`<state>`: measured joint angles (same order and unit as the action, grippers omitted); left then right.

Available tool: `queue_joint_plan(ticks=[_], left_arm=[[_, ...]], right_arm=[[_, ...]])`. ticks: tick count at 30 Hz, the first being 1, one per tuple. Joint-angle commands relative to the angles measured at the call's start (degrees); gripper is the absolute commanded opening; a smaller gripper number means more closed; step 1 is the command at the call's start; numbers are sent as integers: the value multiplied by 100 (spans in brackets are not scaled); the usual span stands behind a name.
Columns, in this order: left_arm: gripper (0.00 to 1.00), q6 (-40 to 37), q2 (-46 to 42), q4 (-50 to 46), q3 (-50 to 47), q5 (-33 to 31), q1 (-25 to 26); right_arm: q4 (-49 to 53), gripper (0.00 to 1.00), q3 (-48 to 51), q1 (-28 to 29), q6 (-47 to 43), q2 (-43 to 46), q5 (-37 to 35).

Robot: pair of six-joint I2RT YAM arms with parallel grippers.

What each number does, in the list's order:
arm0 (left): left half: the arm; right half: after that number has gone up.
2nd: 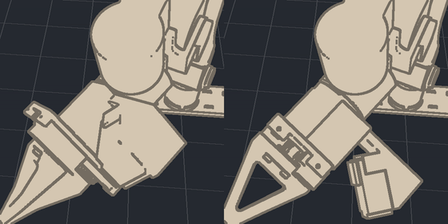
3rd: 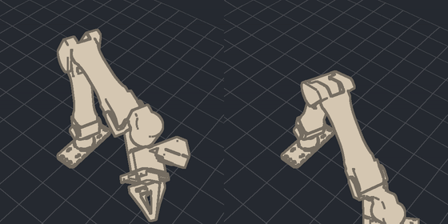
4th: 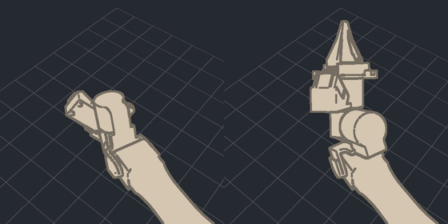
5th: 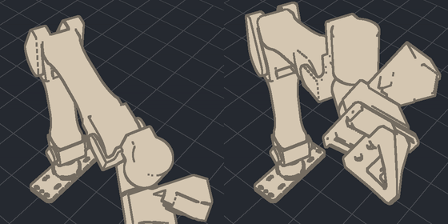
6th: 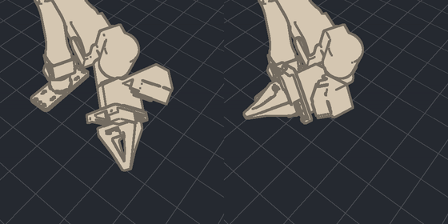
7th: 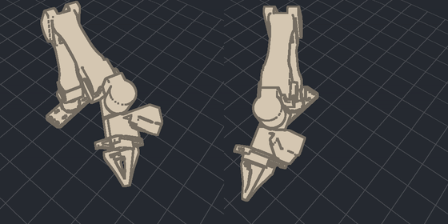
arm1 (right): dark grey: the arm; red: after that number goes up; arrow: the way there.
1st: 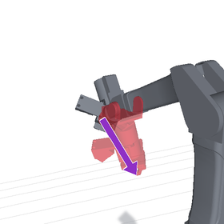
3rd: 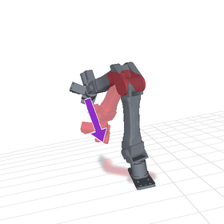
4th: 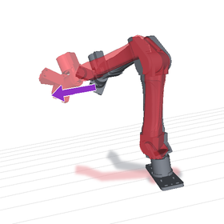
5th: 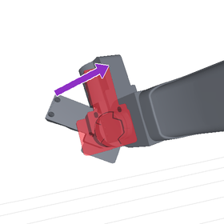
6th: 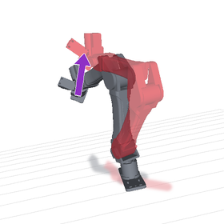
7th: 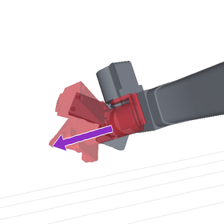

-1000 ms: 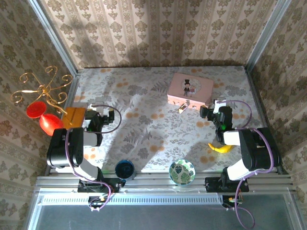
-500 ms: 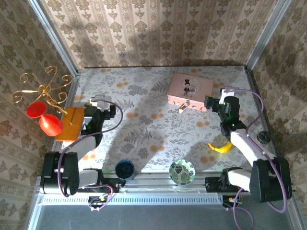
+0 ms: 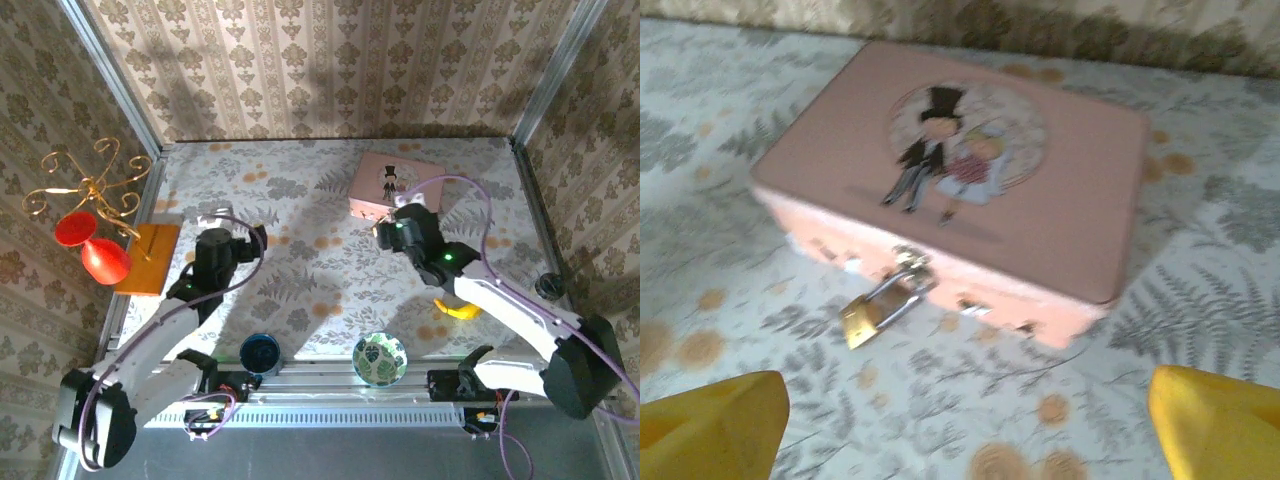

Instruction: Unlock the padlock with the key

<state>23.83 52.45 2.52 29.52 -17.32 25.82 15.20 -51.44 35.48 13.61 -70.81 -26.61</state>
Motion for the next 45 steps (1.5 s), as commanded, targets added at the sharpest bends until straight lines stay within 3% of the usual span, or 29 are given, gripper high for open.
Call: queue_joint_plan(ticks=[1, 9, 15, 18, 25, 37, 45], left_arm=[[100, 1241, -427, -874, -220, -288, -6], [100, 1549, -907, -1843, -199, -1204, -19], [100, 2053, -767, -2338, -272, -659, -710], [100, 2274, -745, -2374, -407, -200, -1105], [100, 2292, -824, -2182, -542, -99, -1132], [100, 2450, -831, -2129, -623, -19, -1132], [100, 2398, -832, -2156, -605, -30, -1132]], right_arm=[[976, 79, -709, 645, 589, -675, -234], [2277, 62, -2900, 1969, 926, -2869, 314], [2623, 52, -3939, 2405, 910, -3993, 786], [2737, 46, -4328, 2472, 908, -4478, 981], [3079, 36, -5341, 2472, 977, -5573, 1132], [3580, 30, -6785, 2446, 682, -6759, 1198], [3699, 28, -7198, 2437, 636, -7096, 1243]])
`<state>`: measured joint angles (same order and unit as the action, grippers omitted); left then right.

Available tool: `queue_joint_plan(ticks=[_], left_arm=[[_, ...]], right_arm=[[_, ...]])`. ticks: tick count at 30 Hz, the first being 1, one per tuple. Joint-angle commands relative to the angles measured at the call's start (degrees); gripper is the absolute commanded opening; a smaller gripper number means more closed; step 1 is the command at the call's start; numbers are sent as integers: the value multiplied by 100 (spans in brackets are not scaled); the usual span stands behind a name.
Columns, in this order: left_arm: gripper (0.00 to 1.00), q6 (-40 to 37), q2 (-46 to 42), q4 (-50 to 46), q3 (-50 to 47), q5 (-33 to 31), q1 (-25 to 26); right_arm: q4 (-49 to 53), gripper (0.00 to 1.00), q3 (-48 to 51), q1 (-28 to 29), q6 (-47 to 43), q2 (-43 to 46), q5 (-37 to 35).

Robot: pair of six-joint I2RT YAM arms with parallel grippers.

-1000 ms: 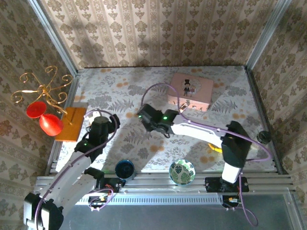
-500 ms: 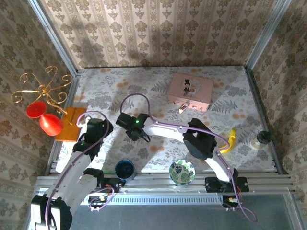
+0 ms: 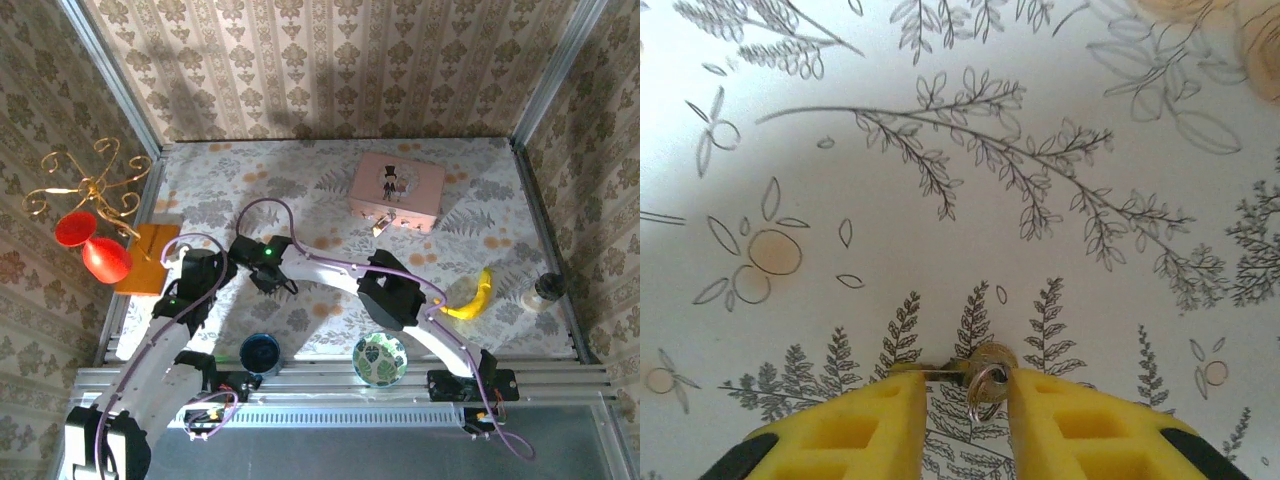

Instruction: Unlock the padlock with the key

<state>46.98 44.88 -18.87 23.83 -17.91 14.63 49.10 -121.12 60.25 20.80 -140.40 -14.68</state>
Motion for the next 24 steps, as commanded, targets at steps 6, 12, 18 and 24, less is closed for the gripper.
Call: queue_joint_plan(ticks=[6, 12, 18, 24], left_arm=[[100, 101, -98, -11, -54, 32, -12], [100, 96, -94, 13, -38, 32, -13], [100, 59, -85, 1, 3, 31, -11], [100, -51, -85, 32, 55, 146, -6]], right_arm=[[354, 22, -278, -66, 2, -225, -39], [426, 19, -270, -136, 149, -232, -158], [444, 5, -261, -154, 173, -165, -157], [306, 0, -10, -213, 235, 208, -97]])
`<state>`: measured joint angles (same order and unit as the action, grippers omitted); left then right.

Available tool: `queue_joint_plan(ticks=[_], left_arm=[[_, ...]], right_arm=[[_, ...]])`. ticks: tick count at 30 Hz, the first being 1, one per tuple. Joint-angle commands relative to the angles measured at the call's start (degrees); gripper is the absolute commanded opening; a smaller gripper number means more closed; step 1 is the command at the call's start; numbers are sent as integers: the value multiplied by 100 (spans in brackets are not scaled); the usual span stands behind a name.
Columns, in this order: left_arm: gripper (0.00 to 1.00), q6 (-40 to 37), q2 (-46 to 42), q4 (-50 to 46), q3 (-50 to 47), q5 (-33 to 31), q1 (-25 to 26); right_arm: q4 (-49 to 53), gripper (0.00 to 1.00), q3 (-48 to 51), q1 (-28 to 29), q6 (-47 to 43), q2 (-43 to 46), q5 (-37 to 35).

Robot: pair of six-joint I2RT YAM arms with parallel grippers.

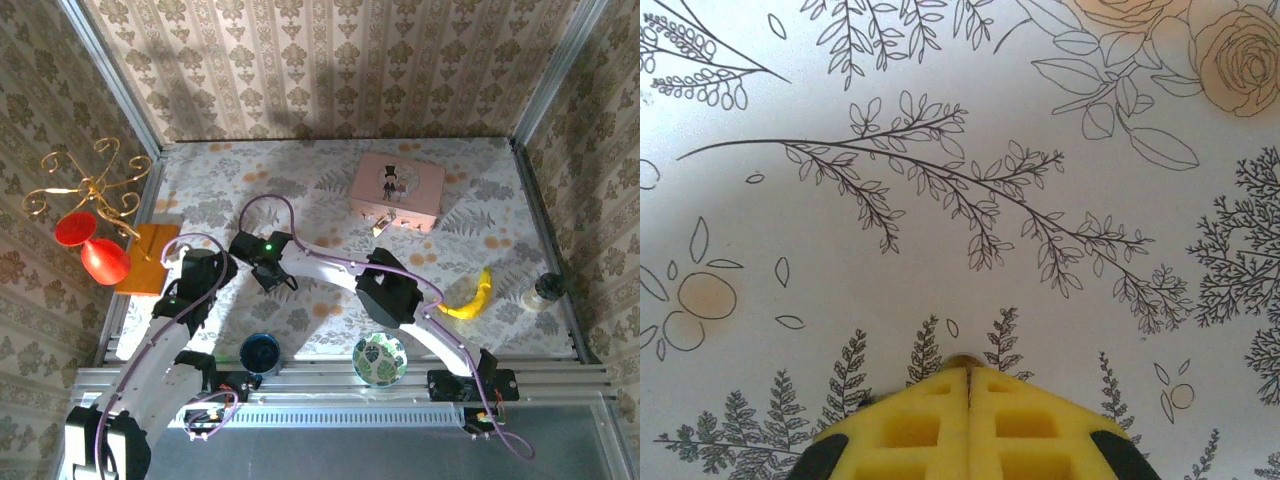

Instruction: Unlock the padlock with the key

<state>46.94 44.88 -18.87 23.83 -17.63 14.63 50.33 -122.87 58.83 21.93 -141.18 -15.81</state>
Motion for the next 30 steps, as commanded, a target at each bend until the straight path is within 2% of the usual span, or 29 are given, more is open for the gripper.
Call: queue_joint_plan(ticks=[1, 9, 16, 22, 26, 29, 30], left_arm=[[100, -106, -85, 43, 75, 155, -7], [100, -630, 37, 383, 350, 868, 14], [100, -897, 338, 1064, 533, 1710, 183], [98, -1433, 640, 2085, 467, 2397, 581], [93, -1846, 796, 2996, 331, 2871, 910], [93, -2269, 917, 3756, 183, 3178, 1118], [89, -2426, 955, 4065, 106, 3260, 1346]], right_arm=[[120, 0, 256, -94, 135, 391, 67], [-576, 0, 1579, -400, 310, 1634, 655], [-795, 0, 2587, -657, 375, 2715, 816], [-831, 0, 3183, -990, 503, 3613, 1048], [-911, 0, 3467, -1238, 648, 4211, 1288], [-1069, 0, 3658, -1433, 788, 4603, 1543], [-1127, 0, 3714, -1487, 839, 4708, 1622]])
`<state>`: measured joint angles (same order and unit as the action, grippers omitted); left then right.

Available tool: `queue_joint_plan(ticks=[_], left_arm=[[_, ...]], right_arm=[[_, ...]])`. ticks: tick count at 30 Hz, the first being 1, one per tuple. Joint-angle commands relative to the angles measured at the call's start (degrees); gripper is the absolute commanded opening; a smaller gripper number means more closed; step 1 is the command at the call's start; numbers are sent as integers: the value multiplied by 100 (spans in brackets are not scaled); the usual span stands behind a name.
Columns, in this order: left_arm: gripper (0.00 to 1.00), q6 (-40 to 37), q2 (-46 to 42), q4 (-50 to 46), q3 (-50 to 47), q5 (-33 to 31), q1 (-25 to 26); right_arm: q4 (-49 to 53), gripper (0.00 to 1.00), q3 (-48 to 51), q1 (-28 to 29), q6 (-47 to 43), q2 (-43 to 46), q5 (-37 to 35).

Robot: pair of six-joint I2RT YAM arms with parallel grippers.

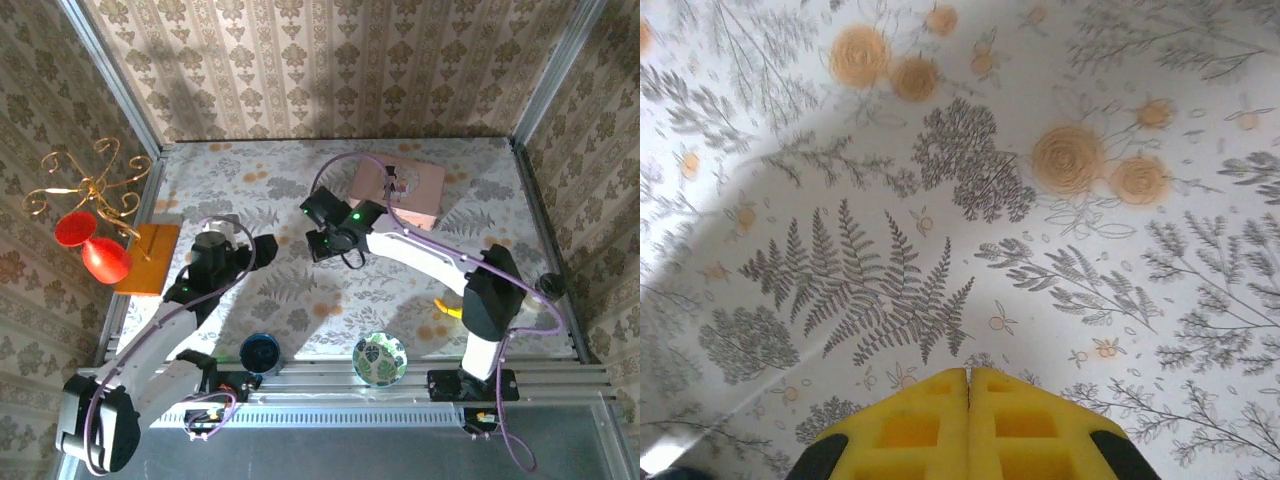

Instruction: Unlock the padlock with the key

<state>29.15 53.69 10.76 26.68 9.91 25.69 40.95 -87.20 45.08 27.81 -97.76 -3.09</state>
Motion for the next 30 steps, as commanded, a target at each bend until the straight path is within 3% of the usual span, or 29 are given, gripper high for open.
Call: queue_joint_plan(ticks=[1, 7, 15, 19, 21, 30], left_arm=[[84, -853, 119, 1419, -266, 622, 341], [80, -1787, 477, 2820, -518, 1005, 841], [73, -2397, 1540, 4189, -282, 1938, 1091], [63, -2563, 2077, 4855, -165, 2148, 1156], [56, -2662, 2243, 5006, -89, 2144, 1207], [48, -2936, 2588, 5038, 192, 1848, 1280]], right_arm=[[-264, 0, 211, -182, 312, 481, 463], [-744, 0, 556, -435, 653, 1021, 1004], [-1534, 0, 891, -742, 1116, 1404, 2005], [-1509, 0, 871, -746, 1132, 1489, 2054], [-1519, 0, 915, -747, 1159, 1530, 2050], [-1770, 0, 1065, -746, 1288, 1610, 2190]])
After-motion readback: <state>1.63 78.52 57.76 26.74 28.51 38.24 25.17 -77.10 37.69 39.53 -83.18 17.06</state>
